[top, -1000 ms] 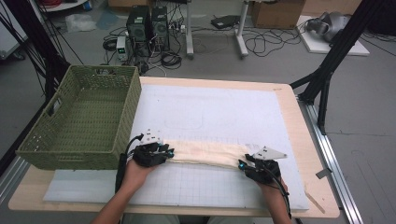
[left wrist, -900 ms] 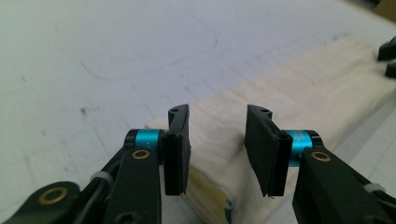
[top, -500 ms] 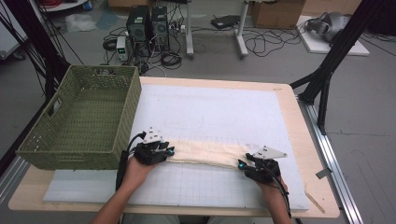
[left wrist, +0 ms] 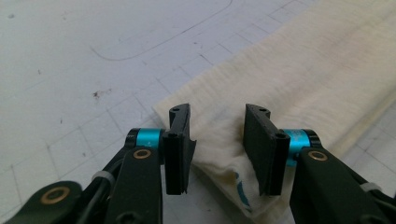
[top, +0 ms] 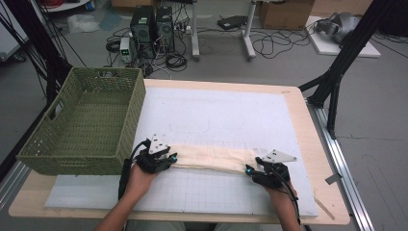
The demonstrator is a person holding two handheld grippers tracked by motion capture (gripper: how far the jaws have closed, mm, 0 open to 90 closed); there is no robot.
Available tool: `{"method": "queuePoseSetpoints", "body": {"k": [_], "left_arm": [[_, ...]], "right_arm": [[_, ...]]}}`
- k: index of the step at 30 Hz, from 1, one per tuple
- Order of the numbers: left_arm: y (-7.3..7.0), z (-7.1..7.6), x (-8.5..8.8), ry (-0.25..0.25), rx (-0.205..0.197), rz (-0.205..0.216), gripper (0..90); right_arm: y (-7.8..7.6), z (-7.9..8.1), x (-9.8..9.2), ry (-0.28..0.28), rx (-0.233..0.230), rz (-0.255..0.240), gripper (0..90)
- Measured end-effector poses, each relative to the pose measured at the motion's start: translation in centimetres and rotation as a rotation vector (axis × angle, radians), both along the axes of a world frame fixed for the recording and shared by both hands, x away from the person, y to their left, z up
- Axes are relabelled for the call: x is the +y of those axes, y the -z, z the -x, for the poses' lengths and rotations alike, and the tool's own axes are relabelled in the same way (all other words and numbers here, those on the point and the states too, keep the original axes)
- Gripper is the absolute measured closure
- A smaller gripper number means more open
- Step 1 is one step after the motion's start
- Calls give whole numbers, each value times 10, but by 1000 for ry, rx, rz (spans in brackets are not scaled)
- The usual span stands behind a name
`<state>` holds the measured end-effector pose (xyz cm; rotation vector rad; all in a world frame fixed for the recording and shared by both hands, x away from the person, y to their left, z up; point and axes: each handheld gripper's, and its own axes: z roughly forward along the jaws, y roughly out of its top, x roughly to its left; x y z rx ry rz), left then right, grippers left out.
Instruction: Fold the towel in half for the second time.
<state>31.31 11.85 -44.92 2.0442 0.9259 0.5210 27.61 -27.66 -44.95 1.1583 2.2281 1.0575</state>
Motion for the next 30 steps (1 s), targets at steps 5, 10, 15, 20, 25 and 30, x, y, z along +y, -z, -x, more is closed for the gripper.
{"method": "queuePoseSetpoints", "body": {"k": [5,10,15,20,25,30], "left_arm": [[1,-3,7,-40,42,44,537],[-5,-2,12,-50,11,84,511],[-18,-1,26,-79,-40,189,449],[-24,-1,34,-81,-71,280,381],[-28,-1,36,-78,-87,339,260],[-30,0,37,-47,-103,379,185]], "right_arm": [[-5,1,-6,-15,-19,-43,464],[-17,5,-15,-10,-80,-110,411],[-25,9,-21,10,-124,-135,341],[-27,10,-29,44,-139,-149,287],[-29,12,-36,64,-142,-142,251],[-34,19,-47,83,-162,-134,209]]}}
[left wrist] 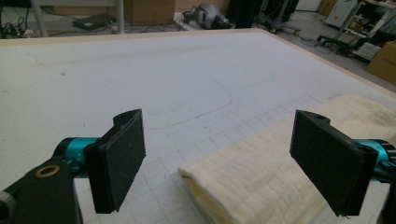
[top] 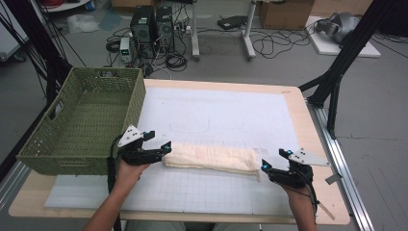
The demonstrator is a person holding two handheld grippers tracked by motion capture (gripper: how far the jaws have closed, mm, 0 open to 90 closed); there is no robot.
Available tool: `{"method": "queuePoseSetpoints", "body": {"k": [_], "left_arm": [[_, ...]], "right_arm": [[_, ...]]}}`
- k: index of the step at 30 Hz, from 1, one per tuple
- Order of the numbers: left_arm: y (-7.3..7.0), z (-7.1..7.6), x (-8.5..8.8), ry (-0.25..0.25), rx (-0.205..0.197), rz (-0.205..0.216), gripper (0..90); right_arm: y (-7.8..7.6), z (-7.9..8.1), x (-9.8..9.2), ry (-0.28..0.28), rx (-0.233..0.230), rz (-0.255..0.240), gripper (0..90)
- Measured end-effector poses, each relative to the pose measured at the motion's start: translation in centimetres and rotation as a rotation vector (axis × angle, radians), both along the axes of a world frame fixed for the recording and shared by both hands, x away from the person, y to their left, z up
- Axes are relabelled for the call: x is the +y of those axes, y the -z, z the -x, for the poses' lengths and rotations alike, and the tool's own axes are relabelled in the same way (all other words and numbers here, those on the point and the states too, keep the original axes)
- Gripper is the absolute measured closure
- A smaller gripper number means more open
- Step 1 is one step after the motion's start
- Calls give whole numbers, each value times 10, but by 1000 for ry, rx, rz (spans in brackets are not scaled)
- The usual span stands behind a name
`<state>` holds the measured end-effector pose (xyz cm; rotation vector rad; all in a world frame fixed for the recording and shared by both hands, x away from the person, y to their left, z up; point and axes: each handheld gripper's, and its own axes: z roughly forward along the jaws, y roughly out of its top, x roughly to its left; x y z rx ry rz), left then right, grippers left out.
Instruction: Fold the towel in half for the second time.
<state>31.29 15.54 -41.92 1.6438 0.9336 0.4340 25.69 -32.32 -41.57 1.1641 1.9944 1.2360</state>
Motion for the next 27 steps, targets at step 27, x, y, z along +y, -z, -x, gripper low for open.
{"method": "queuePoseSetpoints", "body": {"k": [27], "left_arm": [[1,0,-3,23,4,-13,191]], "right_arm": [[6,6,-19,72,-1,-13,155]]}}
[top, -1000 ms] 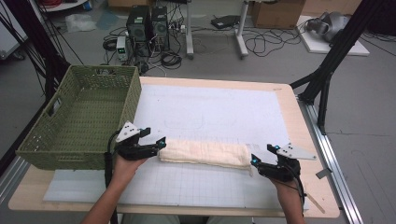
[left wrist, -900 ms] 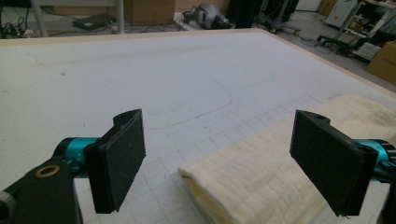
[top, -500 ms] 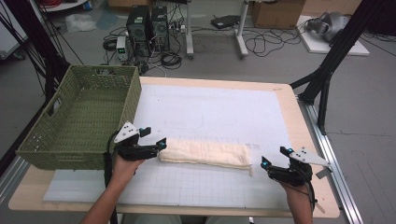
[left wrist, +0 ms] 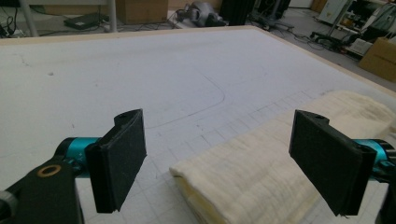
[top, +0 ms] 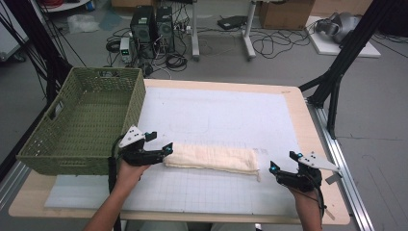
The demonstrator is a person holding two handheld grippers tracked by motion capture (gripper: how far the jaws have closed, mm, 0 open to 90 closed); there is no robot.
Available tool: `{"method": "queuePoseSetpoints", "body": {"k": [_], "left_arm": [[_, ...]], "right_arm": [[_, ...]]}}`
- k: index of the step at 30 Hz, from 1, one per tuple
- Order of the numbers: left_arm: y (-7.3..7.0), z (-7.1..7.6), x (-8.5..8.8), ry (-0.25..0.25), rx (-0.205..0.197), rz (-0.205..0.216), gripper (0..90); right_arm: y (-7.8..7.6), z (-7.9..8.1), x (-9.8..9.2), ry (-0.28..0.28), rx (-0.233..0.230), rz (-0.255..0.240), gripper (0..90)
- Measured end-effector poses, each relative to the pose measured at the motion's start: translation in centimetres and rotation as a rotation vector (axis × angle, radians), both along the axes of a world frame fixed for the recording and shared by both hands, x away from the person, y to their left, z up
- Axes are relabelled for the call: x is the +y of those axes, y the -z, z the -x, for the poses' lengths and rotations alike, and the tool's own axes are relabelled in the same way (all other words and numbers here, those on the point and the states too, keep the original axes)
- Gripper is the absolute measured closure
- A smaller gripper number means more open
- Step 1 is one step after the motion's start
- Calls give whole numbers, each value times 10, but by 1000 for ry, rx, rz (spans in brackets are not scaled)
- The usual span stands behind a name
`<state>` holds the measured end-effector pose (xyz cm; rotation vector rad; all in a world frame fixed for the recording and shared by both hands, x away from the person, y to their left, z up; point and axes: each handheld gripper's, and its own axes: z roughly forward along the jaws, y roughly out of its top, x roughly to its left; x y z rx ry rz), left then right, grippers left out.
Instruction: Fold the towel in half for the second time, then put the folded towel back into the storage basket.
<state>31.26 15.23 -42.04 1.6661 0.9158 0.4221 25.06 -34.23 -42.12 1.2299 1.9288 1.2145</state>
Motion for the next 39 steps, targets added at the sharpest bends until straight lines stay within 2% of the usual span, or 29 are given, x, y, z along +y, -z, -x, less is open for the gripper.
{"method": "queuePoseSetpoints", "body": {"k": [16,24,27,32,39], "left_arm": [[0,0,1,-5,6,-1,191],[2,-1,-1,-8,22,-3,192],[5,-2,-1,-15,65,-4,191],[11,-7,-5,-35,139,-46,189],[18,-7,-9,-34,191,-85,231]], "right_arm": [[1,-2,1,6,9,-1,155],[2,-2,0,8,8,-2,155],[2,-3,1,6,11,-3,155],[3,-5,2,-4,13,5,156],[2,-4,2,-9,12,10,156]]}}
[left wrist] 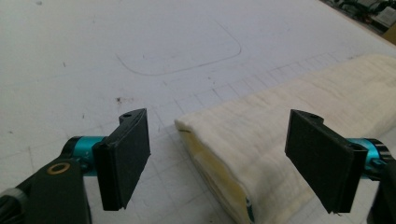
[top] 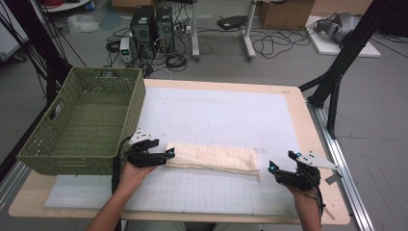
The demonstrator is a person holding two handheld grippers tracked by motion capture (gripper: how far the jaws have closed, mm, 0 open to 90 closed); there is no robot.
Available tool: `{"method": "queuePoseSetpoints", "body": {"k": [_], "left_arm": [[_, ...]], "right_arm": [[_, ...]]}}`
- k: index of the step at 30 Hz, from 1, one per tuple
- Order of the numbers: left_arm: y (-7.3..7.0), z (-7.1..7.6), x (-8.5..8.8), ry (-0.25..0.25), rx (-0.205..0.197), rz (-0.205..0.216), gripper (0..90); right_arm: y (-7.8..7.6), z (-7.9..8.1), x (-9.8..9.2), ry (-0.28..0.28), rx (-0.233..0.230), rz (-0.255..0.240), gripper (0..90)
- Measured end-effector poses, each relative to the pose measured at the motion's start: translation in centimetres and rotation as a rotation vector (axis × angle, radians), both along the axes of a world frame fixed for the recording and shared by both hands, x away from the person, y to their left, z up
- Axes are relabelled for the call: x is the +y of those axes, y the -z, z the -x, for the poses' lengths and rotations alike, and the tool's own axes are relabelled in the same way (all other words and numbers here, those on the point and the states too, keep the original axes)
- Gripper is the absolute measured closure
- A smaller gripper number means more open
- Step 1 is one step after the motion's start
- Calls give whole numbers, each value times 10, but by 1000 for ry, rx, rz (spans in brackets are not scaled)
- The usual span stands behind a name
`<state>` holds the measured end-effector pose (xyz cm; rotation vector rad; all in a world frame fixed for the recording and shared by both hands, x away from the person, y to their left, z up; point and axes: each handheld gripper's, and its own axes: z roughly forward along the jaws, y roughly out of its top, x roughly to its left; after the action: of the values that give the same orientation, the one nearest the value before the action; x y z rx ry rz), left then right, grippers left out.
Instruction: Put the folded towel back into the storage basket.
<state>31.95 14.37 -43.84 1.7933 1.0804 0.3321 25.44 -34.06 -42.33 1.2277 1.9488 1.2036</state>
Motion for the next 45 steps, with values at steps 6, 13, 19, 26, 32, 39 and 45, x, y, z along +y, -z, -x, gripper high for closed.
{"method": "queuePoseSetpoints", "body": {"k": [6,13,19,26,32,39,45], "left_arm": [[6,-1,-5,33,43,-34,329],[12,1,-11,34,62,-136,425],[11,2,-13,31,45,-178,494],[11,5,-15,93,39,-183,711],[11,5,-16,114,39,-177,808],[11,5,-16,113,38,-175,818],[11,5,-16,113,34,-169,822]], "right_arm": [[1,0,4,-11,4,6,156],[1,-1,5,-17,6,8,156],[2,-1,6,-26,8,10,159],[4,-3,10,-38,20,18,160],[5,-5,19,-62,35,18,188],[4,-9,35,-96,46,11,242],[8,-15,48,-97,93,3,291]]}}
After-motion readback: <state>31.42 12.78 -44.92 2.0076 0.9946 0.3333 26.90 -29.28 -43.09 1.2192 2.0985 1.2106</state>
